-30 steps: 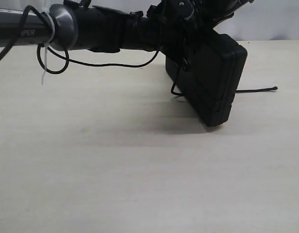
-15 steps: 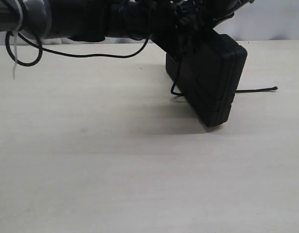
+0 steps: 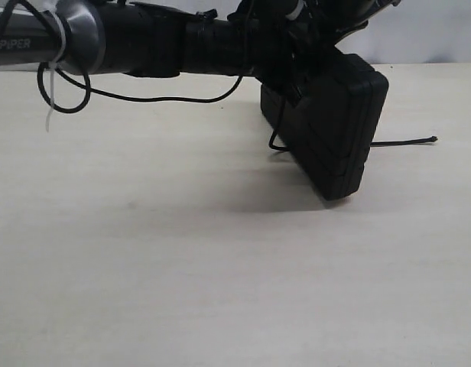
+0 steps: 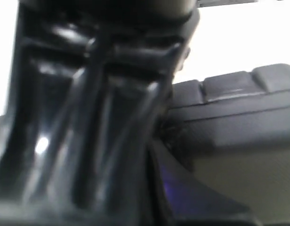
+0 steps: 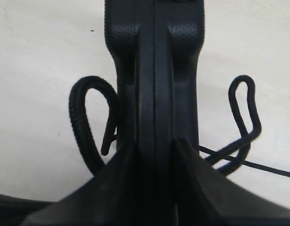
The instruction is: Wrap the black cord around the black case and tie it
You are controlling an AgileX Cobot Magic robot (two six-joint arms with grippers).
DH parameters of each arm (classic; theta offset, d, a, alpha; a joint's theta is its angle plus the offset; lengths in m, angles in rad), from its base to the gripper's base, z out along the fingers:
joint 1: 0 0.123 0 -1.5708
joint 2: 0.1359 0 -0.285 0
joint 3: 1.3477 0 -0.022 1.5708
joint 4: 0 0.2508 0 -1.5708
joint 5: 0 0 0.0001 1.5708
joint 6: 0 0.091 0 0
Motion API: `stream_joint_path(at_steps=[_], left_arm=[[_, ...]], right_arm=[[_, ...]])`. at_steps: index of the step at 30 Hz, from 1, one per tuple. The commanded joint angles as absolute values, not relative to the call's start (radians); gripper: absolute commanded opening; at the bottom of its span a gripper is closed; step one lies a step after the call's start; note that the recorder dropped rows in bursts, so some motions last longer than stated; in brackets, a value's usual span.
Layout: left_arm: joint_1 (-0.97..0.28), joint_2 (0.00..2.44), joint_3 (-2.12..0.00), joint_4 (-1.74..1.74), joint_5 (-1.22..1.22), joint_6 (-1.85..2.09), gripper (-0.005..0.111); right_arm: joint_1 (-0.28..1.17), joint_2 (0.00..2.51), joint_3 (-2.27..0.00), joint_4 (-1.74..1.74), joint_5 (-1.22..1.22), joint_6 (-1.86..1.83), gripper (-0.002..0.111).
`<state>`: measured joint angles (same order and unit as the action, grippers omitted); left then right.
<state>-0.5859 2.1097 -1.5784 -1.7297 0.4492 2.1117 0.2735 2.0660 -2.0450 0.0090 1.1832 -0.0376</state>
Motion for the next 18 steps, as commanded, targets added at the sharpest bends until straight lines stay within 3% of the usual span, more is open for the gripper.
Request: stream_joint_path(at_steps=[1, 6, 12, 14, 15, 18], left_arm=[[-0.594, 2.144, -1.601, -1.744, 0.45, 2.143, 0.0], [-0.594, 2.146, -1.599, -1.705, 0.353, 2.141, 0.0], [-0.594, 2.146, -1.599, -1.744, 0.493, 2.143, 0.0], [-0.594, 2.146, -1.599, -1.744, 0.389, 2.143, 0.002], [-0.592, 2.146, -1.599, -1.744, 0.377, 2.143, 0.011], [-0.592, 2.143, -1.599, -1.693, 0.358, 2.111, 0.058]], right_arm=[[0.281, 2.082, -2.029, 0.061, 1.221, -0.03, 0.004], [0.281, 2.082, -2.029, 0.06, 1.221, -0.03, 0.004], [0.281, 2.082, -2.029, 0.063, 1.221, -0.03, 0.005], [0.281, 2.082, -2.029, 0.061, 1.221, -0.021, 0.005], [0.281, 2.082, -2.029, 0.061, 1.221, -0.021, 0.005], [0.281, 2.082, -2.029, 0.061, 1.221, -0.014, 0.005]])
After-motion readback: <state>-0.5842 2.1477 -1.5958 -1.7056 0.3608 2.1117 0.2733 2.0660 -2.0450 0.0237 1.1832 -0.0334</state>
